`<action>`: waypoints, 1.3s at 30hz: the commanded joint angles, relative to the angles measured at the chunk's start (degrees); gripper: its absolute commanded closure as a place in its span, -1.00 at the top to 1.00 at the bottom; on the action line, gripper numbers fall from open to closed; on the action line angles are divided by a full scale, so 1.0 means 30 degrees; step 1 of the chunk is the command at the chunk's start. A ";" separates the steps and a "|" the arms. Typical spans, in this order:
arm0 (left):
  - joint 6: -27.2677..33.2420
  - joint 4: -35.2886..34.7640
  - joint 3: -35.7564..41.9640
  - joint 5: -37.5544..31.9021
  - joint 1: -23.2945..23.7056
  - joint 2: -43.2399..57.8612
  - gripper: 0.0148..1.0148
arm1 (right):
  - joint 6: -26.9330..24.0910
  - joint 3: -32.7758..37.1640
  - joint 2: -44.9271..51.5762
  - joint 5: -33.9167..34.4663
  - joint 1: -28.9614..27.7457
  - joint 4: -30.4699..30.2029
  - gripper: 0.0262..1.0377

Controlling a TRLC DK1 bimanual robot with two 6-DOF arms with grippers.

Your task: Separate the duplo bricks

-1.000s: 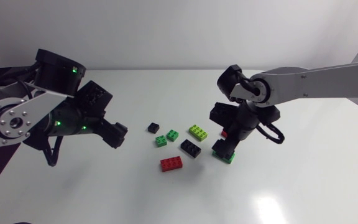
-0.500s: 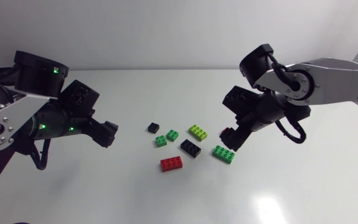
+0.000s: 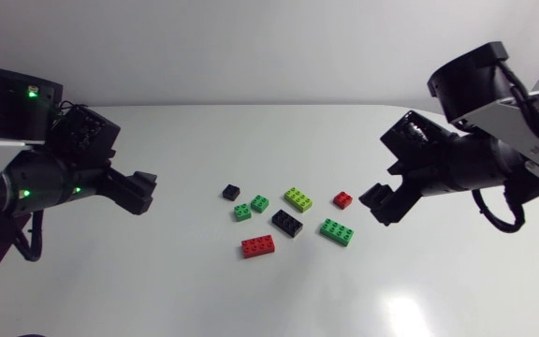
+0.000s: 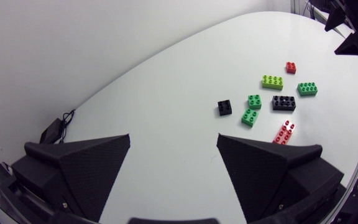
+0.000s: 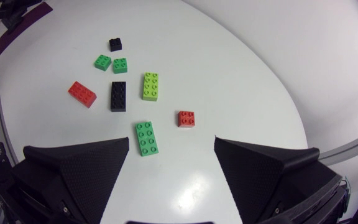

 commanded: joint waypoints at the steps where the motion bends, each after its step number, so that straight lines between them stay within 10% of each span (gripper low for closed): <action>1: -0.0301 -0.0453 -0.0167 -0.0341 -0.0216 -0.0963 0.92 | 0.0401 -0.0721 -0.1181 0.0100 -0.0217 -0.0210 0.90; 18: -0.1531 -0.5667 -0.0255 -0.0868 -0.0304 -0.6911 0.92 | 0.2803 -0.0897 -0.7274 0.0949 0.0632 -0.4488 0.90; 39: -0.2586 -0.8802 0.1386 0.7833 0.0751 -0.7087 0.92 | 0.3419 0.1008 -0.8681 -0.2039 -0.0334 -0.7037 0.90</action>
